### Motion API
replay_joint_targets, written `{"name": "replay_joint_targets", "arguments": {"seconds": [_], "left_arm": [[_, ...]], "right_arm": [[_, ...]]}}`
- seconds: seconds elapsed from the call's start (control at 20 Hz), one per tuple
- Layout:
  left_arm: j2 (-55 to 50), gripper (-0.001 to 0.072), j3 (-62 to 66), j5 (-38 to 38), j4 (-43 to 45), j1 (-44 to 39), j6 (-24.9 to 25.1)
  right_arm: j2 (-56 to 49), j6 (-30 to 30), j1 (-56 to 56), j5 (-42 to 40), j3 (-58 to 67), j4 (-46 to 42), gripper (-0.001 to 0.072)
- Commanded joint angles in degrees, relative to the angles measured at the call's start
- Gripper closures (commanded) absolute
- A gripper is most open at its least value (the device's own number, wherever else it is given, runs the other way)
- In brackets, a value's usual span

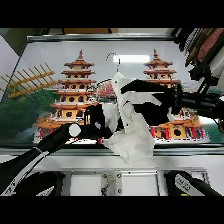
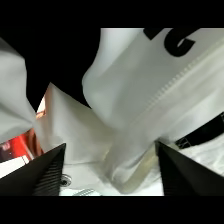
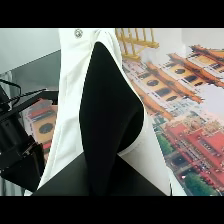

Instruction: Fold the clothes and pants, and hang the long-sleeved shirts on hangers.

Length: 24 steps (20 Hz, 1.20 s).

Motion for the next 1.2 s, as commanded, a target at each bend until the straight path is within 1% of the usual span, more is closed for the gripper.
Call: {"name": "replay_joint_targets", "arguments": {"seconds": [0.0,0.1,0.15,0.25,0.3,0.45,0.6,0.8,1.05,1.15], "left_arm": [[-0.2,0.0513,0.1,0.9,-1.2,0.0,0.2],[-0.2,0.0690,0.1,0.9,-1.1,0.0,0.3],[-0.2,0.0692,0.1,0.7,-1.0,0.1,0.7],[1.1,0.0692,0.1,-0.7,0.9,3.0,1.1],[2.6,0.0693,0.1,-2.0,2.4,5.8,1.1],[7.1,0.0694,0.1,-7.3,6.6,16.7,1.4],[8.9,0.0693,0.1,-11.1,6.6,25.5,4.8],[8.8,0.0693,1.6,-14.1,6.8,31.3,8.3],[8.8,0.0693,9.3,-19.2,6.8,37.0,12.3],[8.8,0.0693,12.5,-21.2,6.8,38.8,12.5]], "right_arm": [[0.1,0.5,0.0,0.0,0.1,0.0,0.0699],[0.3,1.3,0.0,0.0,0.1,0.0,0.0699],[0.6,1.3,0.0,0.0,0.1,0.0,0.0699],[1.7,1.3,0.0,0.0,0.1,0.0,0.0700],[2.6,1.3,0.0,0.0,0.1,0.0,0.0700],[5.2,4.8,0.0,0.7,0.1,-0.1,0.0700],[7.3,6.0,0.7,3.9,0.1,-0.6,0.0700],[9.1,9.1,2.7,5.1,0.1,-6.1,0.0700],[10.5,9.7,2.9,4.8,0.0,-11.3,0.0700],[10.5,10.9,2.9,4.4,0.0,-12.9,0.0700]]}}
